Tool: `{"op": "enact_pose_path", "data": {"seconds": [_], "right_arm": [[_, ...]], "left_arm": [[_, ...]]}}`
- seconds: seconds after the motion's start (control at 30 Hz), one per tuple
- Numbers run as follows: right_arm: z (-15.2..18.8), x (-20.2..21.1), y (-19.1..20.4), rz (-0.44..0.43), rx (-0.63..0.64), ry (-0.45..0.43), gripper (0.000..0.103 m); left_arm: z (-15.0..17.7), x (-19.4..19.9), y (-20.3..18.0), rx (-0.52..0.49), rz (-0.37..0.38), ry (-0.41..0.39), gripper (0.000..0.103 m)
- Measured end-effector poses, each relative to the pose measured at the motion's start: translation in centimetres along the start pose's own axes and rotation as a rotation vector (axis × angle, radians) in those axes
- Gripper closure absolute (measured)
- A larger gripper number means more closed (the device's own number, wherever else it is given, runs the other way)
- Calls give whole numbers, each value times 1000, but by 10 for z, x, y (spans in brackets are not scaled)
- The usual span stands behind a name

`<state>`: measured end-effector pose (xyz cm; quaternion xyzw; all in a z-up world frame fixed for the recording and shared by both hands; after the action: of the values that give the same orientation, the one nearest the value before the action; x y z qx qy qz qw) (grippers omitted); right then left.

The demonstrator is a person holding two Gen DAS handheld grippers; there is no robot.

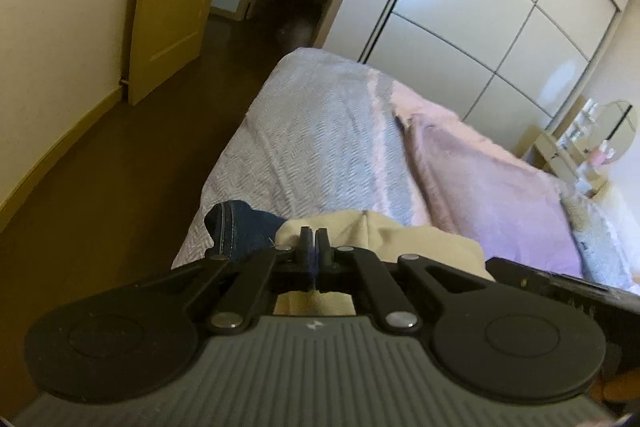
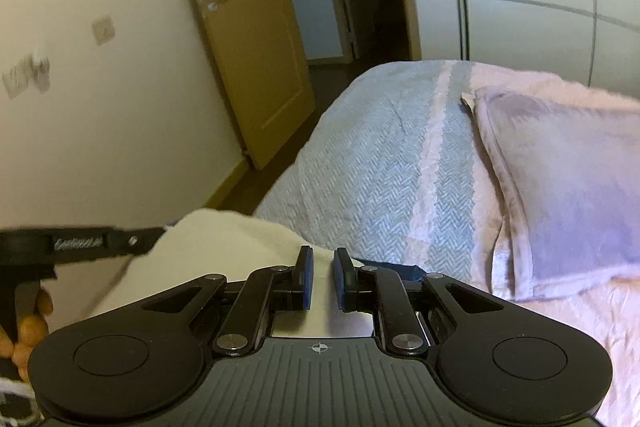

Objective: Fold clothes
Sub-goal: 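Lower the shirt onto the stack and open both grippers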

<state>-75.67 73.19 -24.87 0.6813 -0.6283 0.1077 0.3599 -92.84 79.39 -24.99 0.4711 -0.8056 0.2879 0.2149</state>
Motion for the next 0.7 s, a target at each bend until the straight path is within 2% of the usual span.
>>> {"op": "enact_pose_path", "data": {"seconds": [0.13,0.23,0.33,0.43,0.47,0.53,0.63,0.7], "right_arm": [[-6,46,1,-38,-37,-29,89],[12,82,4,-61,-27,-7,89],[44,103,12,-76,2,42,89],[81,109,19,-67,31,125,89],[92,105,19,-42,30,170,89],[99,109,23,-11,48,197,89],[98,121,30,1,66,232,89],[97,129,34,5,71,261,88]], "left_arm": [[14,45,-14,-30,18,41,103],[30,79,-26,-53,35,75,103],[61,93,-29,-61,-12,146,102],[91,93,-25,-6,-81,233,103],[95,96,-27,8,-106,248,103],[96,106,-35,2,-147,257,100],[97,123,-50,-29,-197,280,90],[96,136,-61,-53,-226,289,80]]}}
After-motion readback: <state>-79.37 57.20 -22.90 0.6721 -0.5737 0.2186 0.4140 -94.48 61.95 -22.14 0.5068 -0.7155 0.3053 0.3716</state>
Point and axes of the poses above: each gripper's, at about its wrist camera, not at the fingertips, and x roughly against the way its jaws point, y to its left, z to its underside, the point moved 10 cm from there along -x, roughly the way its jaws point, and after that the axes turned 7 degrees about -x, right-handed, at the moved point
